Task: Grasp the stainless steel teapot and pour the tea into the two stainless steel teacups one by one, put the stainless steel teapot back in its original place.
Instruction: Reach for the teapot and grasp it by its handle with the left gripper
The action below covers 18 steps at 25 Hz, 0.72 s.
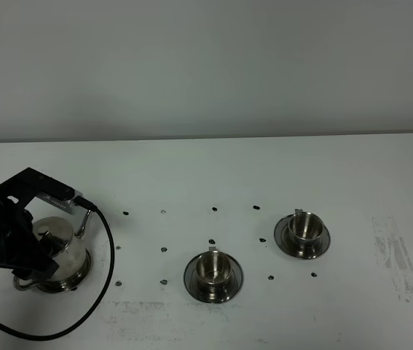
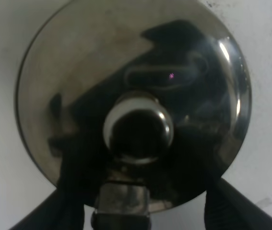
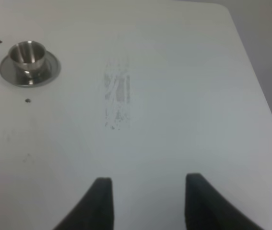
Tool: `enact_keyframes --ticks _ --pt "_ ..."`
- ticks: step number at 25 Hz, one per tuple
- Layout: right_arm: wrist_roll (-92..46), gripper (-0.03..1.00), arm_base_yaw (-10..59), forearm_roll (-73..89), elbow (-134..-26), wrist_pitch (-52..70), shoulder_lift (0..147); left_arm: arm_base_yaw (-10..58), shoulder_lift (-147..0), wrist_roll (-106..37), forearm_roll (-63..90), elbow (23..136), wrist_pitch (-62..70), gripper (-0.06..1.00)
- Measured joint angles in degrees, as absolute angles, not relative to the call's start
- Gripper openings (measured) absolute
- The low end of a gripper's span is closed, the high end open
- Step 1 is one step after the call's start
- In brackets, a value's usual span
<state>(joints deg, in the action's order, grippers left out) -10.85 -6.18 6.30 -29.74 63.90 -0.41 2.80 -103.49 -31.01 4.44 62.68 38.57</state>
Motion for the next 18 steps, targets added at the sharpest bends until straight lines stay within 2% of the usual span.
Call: enact_keyframes --ticks 16,18 --pt "-10.85 0.34 -6.18 6.3 -29.74 63.9 -0.41 2.8 -104.64 -31.75 3.49 62.68 37.11 0.54" --pt "-10.85 0.34 -6.18 6.3 -29.74 63.9 -0.41 2.8 -104.64 -31.75 3.49 62.68 36.83 0.51"
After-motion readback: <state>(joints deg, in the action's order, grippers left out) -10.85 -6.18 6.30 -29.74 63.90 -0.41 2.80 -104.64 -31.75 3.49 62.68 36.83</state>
